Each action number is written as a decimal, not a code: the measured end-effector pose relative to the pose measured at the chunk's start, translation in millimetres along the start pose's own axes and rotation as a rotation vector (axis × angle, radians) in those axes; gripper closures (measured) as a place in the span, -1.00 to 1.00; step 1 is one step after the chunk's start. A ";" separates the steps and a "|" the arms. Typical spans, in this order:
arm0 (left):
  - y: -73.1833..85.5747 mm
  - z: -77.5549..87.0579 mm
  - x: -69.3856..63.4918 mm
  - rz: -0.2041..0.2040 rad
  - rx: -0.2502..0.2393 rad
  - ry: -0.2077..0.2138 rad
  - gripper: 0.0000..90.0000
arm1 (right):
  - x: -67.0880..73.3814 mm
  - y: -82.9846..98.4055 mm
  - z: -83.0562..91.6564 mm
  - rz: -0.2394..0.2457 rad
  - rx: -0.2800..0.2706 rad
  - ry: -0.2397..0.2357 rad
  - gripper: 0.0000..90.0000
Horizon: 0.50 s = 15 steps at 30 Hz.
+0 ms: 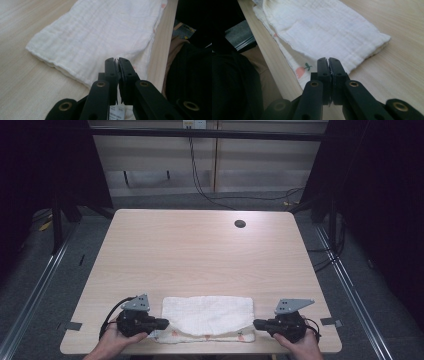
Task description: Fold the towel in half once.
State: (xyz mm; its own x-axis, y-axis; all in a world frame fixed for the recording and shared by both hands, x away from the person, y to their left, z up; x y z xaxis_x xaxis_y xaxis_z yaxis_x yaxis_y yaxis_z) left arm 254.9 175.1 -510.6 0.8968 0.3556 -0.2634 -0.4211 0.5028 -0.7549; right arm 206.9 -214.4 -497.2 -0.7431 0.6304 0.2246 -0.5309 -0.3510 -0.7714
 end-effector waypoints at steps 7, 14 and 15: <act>2.3 0.6 -0.4 -0.002 0.019 0.006 0.87 | 2.6 8.2 -8.0 -0.006 0.046 0.005 0.92; -2.1 11.5 0.3 -0.008 -0.039 0.033 0.74 | 19.5 12.9 -0.7 0.032 0.012 0.015 0.75; -3.3 13.1 0.8 0.000 -0.050 0.032 0.72 | 21.6 13.9 0.4 0.030 0.012 0.013 0.73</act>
State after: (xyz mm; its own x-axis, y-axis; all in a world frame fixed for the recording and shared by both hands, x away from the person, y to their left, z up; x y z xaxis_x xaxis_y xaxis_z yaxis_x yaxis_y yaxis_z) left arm 255.2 184.0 -500.5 0.9011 0.3298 -0.2817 -0.4143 0.4626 -0.7838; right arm 183.4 -206.0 -502.8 -0.7532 0.6287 0.1935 -0.5136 -0.3782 -0.7702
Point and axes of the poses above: each handheld gripper's, and its own axes: z roughly backward along the jaws, y roughly out of its underside, x roughly to its left, the point moved 4 cm from there along -z, roughly forward along the jaws, and after that the axes turned 5 degrees about -x, right-handed, at the moved point
